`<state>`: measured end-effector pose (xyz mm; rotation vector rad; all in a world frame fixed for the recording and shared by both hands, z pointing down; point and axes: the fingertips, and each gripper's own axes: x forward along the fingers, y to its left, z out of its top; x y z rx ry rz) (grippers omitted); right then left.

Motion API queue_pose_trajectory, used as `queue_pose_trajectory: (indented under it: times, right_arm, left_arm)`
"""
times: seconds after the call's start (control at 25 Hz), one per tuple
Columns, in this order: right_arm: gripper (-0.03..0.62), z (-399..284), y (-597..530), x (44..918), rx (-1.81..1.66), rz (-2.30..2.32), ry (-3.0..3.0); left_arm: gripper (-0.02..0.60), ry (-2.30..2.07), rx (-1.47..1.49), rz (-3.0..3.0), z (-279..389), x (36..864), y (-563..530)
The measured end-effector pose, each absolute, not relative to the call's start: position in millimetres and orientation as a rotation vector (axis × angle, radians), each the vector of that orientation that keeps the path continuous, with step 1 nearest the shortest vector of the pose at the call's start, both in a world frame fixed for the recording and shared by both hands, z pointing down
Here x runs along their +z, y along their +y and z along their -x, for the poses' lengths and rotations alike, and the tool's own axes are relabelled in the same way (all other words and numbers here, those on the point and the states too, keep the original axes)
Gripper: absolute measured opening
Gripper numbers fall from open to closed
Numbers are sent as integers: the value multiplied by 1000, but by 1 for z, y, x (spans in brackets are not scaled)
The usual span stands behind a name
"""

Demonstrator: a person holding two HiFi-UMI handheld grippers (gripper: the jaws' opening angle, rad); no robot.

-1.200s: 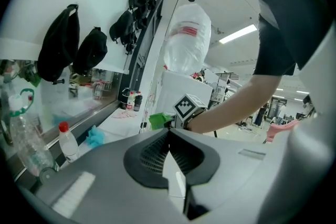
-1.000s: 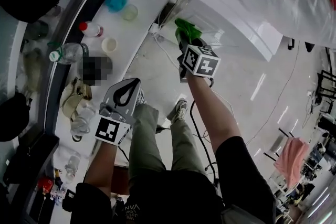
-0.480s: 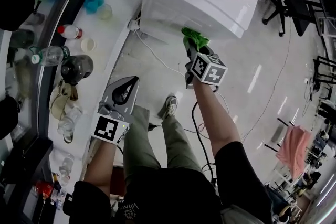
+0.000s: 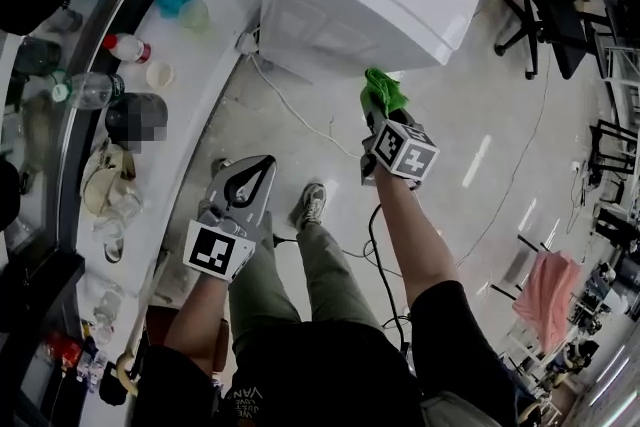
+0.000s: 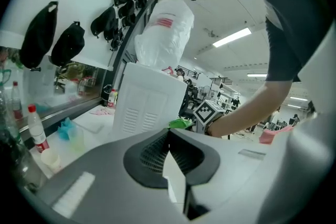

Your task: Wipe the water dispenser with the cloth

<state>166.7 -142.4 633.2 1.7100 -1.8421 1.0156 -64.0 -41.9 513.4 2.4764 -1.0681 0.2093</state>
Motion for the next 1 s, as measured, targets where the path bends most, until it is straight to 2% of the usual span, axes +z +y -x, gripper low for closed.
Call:
queue_pose_trajectory:
  times: [0.28, 0.6, 0.76, 1.0]
  right_arm:
    - [120, -73, -143, 668, 1015, -1491, -1931]
    - [120, 38, -206, 696, 975, -1398, -1994]
    - [120, 63, -237, 708, 976, -1426, -1982]
    - [120, 61, -258, 720, 1024, -1509, -1949]
  left_arm:
    - [3, -1132, 236, -2433, 116, 533, -50]
    - [2, -1110, 300, -2437, 174, 544, -63]
    - [2, -1093, 323, -2451, 195, 546, -77]
    - [2, -1069, 324, -2494, 204, 542, -91]
